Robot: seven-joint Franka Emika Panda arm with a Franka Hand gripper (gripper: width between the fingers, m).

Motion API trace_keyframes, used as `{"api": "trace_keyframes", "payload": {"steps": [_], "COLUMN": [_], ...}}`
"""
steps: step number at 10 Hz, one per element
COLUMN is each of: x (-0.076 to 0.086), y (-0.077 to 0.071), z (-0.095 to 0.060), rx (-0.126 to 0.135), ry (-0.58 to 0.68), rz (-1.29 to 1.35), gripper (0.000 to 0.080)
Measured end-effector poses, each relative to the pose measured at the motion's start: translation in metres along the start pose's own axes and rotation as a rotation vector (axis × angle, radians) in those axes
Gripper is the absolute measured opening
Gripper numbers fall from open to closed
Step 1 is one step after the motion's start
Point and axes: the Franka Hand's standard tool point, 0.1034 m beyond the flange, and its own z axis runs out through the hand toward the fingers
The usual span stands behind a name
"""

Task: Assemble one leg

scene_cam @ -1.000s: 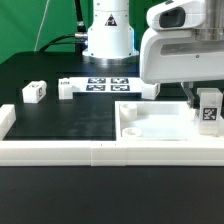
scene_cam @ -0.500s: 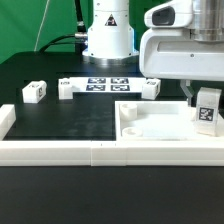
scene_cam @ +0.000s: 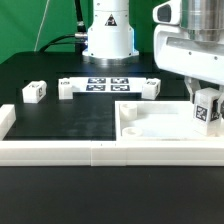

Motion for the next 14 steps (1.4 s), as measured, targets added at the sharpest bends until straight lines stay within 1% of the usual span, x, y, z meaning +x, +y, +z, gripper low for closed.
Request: {"api": "trace_keyframes", "payload": {"steps": [1,4,6,7,8,9,10,11,14], "x": [0.0004,-0.0004,-0.0006,-0.0012,-0.0008,0.0000,-0.0008,-0.0015,-0.0018], "y": [0.0000,-0.0007,-0.0008,-0.0009,-0.0008,-0.0004,-0.0002,-0.0007,-0.0013], "z": [0.0001,0.0001,0.0000,0.0002,0.0001,0.0001,-0.0001,-0.0005,-0.0009], "rx": [0.004,0.007,0.007,0.007,0.007,0.007,0.002,0.002,0.003], "ry": [-0.006,-0.011,-0.012,-0.012,-0.011,-0.011,-0.013,-0.012,-0.008], "rz": [0.125,0.332,0.346,0.337,0.289,0.221,0.202,0.070,-0.345], "gripper": [0.0290,0.0290,0.0290,0.0406,0.0541,0.0541,0.0630,0.0645,0.0649]}}
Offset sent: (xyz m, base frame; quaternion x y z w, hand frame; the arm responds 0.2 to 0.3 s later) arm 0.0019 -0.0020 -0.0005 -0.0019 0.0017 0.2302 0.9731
